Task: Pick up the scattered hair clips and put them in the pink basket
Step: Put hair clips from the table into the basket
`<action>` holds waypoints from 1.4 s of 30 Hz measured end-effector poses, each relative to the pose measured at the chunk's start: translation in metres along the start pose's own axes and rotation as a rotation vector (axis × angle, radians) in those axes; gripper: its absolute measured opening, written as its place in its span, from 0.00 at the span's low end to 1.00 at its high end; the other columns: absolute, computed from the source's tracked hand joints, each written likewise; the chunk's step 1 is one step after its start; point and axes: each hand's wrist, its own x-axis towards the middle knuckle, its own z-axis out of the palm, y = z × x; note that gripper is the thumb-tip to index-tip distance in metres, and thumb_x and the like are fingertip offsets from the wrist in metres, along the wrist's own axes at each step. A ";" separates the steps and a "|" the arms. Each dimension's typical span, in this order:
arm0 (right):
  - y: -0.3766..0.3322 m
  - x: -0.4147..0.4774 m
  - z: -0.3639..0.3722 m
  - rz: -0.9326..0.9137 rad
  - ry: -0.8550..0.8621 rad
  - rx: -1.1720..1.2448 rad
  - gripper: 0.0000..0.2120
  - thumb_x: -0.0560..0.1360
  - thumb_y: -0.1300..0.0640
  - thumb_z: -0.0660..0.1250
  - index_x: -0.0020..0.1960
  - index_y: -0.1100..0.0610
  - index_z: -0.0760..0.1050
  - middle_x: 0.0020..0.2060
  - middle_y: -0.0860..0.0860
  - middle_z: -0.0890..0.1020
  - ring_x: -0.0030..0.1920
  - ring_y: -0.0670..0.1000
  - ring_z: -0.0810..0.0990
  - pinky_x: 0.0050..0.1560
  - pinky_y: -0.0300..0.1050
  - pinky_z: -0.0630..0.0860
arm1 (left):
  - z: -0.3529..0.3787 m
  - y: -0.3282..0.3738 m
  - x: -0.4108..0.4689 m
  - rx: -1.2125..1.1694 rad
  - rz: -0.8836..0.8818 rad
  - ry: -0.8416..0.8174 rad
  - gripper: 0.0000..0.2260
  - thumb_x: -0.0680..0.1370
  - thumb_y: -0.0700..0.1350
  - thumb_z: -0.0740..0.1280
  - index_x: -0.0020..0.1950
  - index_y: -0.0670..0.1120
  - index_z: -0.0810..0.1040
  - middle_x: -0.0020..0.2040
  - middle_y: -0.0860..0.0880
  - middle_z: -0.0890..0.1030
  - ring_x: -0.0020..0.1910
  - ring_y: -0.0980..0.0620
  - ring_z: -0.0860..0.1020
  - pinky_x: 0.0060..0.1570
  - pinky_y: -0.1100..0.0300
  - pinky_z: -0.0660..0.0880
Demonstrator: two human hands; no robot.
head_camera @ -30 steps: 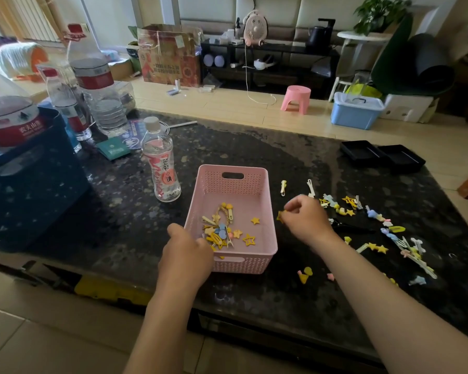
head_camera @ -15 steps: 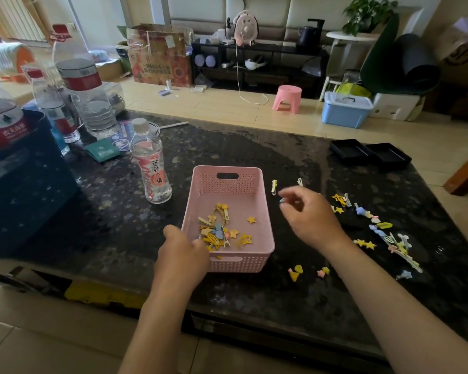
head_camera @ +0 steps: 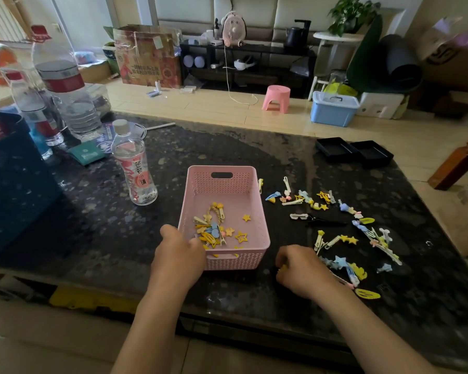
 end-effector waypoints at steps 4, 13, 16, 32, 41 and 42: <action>0.000 0.003 -0.004 0.024 -0.024 0.007 0.06 0.72 0.56 0.72 0.47 0.52 0.77 0.47 0.50 0.78 0.47 0.51 0.78 0.43 0.45 0.76 | 0.000 0.000 0.001 0.018 0.002 -0.002 0.06 0.76 0.40 0.58 0.51 0.44 0.64 0.43 0.46 0.73 0.41 0.45 0.76 0.44 0.45 0.78; 0.001 0.008 -0.047 0.017 0.246 0.428 0.05 0.71 0.58 0.73 0.40 0.53 0.77 0.37 0.51 0.82 0.34 0.50 0.84 0.40 0.49 0.82 | 0.001 -0.002 -0.001 0.023 0.018 -0.012 0.06 0.77 0.42 0.59 0.52 0.45 0.64 0.46 0.45 0.75 0.41 0.46 0.77 0.42 0.46 0.79; -0.012 0.002 -0.069 -0.171 0.398 0.722 0.02 0.73 0.60 0.73 0.42 0.55 0.81 0.35 0.52 0.85 0.32 0.49 0.85 0.44 0.55 0.84 | 0.004 0.000 -0.003 0.028 0.030 -0.015 0.07 0.77 0.43 0.59 0.53 0.45 0.64 0.49 0.43 0.76 0.40 0.48 0.76 0.37 0.52 0.77; 0.065 0.000 -0.036 0.092 0.087 -0.001 0.36 0.69 0.37 0.73 0.73 0.46 0.67 0.66 0.52 0.71 0.67 0.55 0.71 0.63 0.52 0.74 | 0.010 0.005 -0.008 0.056 0.041 -0.020 0.07 0.78 0.43 0.59 0.55 0.45 0.63 0.52 0.42 0.75 0.38 0.50 0.75 0.30 0.57 0.70; 0.052 0.001 -0.021 0.079 0.048 -0.106 0.25 0.73 0.42 0.72 0.67 0.48 0.74 0.63 0.53 0.72 0.65 0.55 0.72 0.60 0.50 0.75 | 0.009 0.004 -0.009 0.031 0.047 -0.030 0.07 0.78 0.42 0.59 0.54 0.45 0.63 0.51 0.41 0.76 0.38 0.48 0.76 0.30 0.57 0.70; 0.052 0.002 -0.022 0.066 0.053 -0.109 0.22 0.74 0.45 0.72 0.66 0.48 0.75 0.62 0.53 0.74 0.64 0.55 0.73 0.60 0.49 0.75 | 0.009 0.005 -0.010 0.026 0.046 -0.031 0.07 0.78 0.42 0.59 0.55 0.45 0.63 0.51 0.41 0.76 0.38 0.49 0.76 0.29 0.57 0.70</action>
